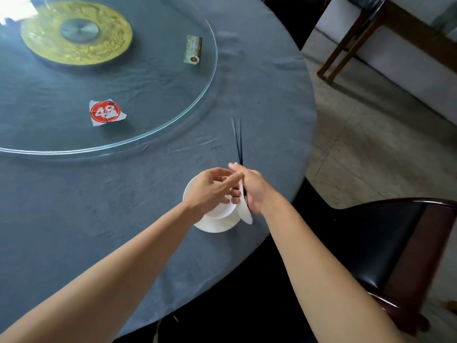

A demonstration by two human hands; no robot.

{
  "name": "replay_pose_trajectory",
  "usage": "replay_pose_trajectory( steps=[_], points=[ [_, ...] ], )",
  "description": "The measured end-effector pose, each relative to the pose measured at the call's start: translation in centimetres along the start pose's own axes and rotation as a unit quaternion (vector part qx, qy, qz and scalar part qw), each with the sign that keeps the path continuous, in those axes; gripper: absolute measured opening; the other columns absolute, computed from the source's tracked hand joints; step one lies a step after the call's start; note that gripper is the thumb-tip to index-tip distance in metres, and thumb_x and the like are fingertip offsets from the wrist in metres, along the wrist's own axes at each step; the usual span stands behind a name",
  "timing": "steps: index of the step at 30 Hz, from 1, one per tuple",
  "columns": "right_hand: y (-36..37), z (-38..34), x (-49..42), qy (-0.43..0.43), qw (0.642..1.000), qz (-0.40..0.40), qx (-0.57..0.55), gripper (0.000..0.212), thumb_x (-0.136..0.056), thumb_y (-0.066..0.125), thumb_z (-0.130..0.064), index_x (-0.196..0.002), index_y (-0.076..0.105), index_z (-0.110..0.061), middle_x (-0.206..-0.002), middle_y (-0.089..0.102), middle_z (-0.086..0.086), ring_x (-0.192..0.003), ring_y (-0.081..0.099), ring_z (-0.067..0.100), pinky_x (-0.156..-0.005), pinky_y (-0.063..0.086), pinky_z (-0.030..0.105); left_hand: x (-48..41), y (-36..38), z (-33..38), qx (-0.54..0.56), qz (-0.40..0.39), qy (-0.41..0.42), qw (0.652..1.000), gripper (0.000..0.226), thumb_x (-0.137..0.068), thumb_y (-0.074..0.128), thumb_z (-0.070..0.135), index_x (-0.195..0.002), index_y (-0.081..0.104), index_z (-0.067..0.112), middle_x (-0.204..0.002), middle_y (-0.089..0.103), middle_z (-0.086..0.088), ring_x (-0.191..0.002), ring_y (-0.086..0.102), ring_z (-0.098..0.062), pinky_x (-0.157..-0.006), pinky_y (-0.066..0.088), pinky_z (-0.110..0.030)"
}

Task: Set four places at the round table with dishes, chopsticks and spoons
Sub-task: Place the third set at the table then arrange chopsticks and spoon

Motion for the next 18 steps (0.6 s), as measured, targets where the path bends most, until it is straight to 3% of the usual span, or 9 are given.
replay_pose_trajectory(
  steps=[2,5,6,8,9,12,14,15,18],
  points=[
    [-0.4,0.0,-0.1,0.010,0.998,0.053,-0.042,0.033,-0.099,0.055,-0.042,-0.097,0.052,-0.010,-0.070,0.061,0.010,-0.048,0.054,0.019,-0.049,0.046,0.028,0.5,0.2,-0.3,-0.049,-0.037,0.013,0.998,0.036,-0.082,0.079,0.035,-0.109,0.071,0.013,-0.093,0.072,-0.007,-0.073,0.067,-0.011,-0.071,0.055,-0.030],
    [-0.7,0.3,-0.6,0.008,0.992,0.108,-0.057,0.043,-0.099,0.046,-0.053,-0.098,0.046,-0.010,-0.058,0.052,0.008,-0.063,0.054,0.028,-0.051,0.045,0.029,0.5,0.5,0.0,-0.174,-0.059,0.051,0.982,0.044,-0.070,0.088,0.020,-0.111,0.072,0.020,-0.100,0.069,-0.003,-0.086,0.063,-0.010,-0.086,0.052,-0.032],
    [-0.6,0.5,-1.0,0.001,0.991,0.115,-0.066,0.047,-0.100,0.045,-0.053,-0.100,0.045,-0.006,-0.053,0.048,0.008,-0.070,0.053,0.031,-0.050,0.043,0.029,0.6,0.6,0.2,-0.205,-0.059,0.064,0.975,0.041,-0.070,0.085,0.015,-0.108,0.073,0.022,-0.096,0.070,0.000,-0.086,0.062,-0.002,-0.084,0.051,-0.025],
    [-0.2,0.7,-1.5,-0.010,0.988,0.124,-0.097,0.052,-0.101,0.045,-0.050,-0.110,0.044,0.002,-0.050,0.044,0.007,-0.070,0.053,0.032,-0.045,0.040,0.027,0.5,0.4,0.4,-0.244,-0.047,0.056,0.967,0.036,-0.072,0.075,0.008,-0.105,0.074,0.023,-0.085,0.067,0.011,-0.074,0.057,0.018,-0.064,0.040,-0.002],
    [-0.2,0.7,-1.6,-0.017,0.986,0.127,-0.105,0.053,-0.101,0.046,-0.048,-0.115,0.044,0.002,-0.049,0.044,0.006,-0.064,0.054,0.030,-0.044,0.042,0.027,0.4,0.2,0.3,-0.254,-0.040,0.046,0.965,0.035,-0.074,0.071,0.005,-0.104,0.075,0.022,-0.083,0.067,0.014,-0.068,0.054,0.023,-0.057,0.038,0.001],
    [-0.6,0.6,-2.2,-0.040,0.984,0.155,-0.080,0.054,-0.099,0.048,-0.051,-0.118,0.042,-0.001,-0.060,0.051,0.009,-0.047,0.056,0.024,-0.055,0.058,0.041,0.1,0.0,0.6,-0.279,-0.046,0.050,0.958,0.026,-0.081,0.066,0.007,-0.104,0.076,0.016,-0.091,0.074,0.003,-0.059,0.059,0.004,-0.051,0.038,-0.002],
    [-1.0,0.7,-2.5,-0.053,0.981,0.183,-0.038,0.060,-0.096,0.049,-0.057,-0.118,0.040,-0.002,-0.081,0.053,0.012,-0.063,0.062,0.030,-0.077,0.059,0.056,-0.1,-0.2,0.7,-0.281,-0.059,0.039,0.957,0.023,-0.083,0.066,0.013,-0.102,0.077,0.020,-0.092,0.077,0.000,-0.058,0.061,-0.008,-0.049,0.040,-0.007],
    [-1.2,0.8,-2.6,-0.057,0.979,0.196,-0.009,0.062,-0.094,0.048,-0.061,-0.116,0.042,-0.003,-0.090,0.056,0.014,-0.076,0.065,0.033,-0.084,0.057,0.057,-0.3,-0.5,0.5,-0.281,-0.059,0.027,0.957,0.026,-0.083,0.065,0.014,-0.102,0.077,0.025,-0.089,0.077,0.002,-0.059,0.062,-0.010,-0.051,0.044,-0.012],
    [-1.9,0.5,-2.5,-0.066,0.968,0.235,0.063,0.057,-0.095,0.040,-0.064,-0.104,0.048,-0.009,-0.105,0.061,0.012,-0.097,0.065,0.033,-0.089,0.055,0.048,-1.0,-0.9,-0.2,-0.320,-0.045,0.002,0.946,0.040,-0.077,0.061,0.010,-0.102,0.078,0.037,-0.083,0.077,0.005,-0.069,0.061,-0.012,-0.059,0.046,-0.020]
  ],
)
Point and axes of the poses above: each hand's wrist, its own x-axis away from the middle knuckle, its own y-axis out of the palm, z = x × y, the point moved 5 cm from there along -x, towards the middle knuckle
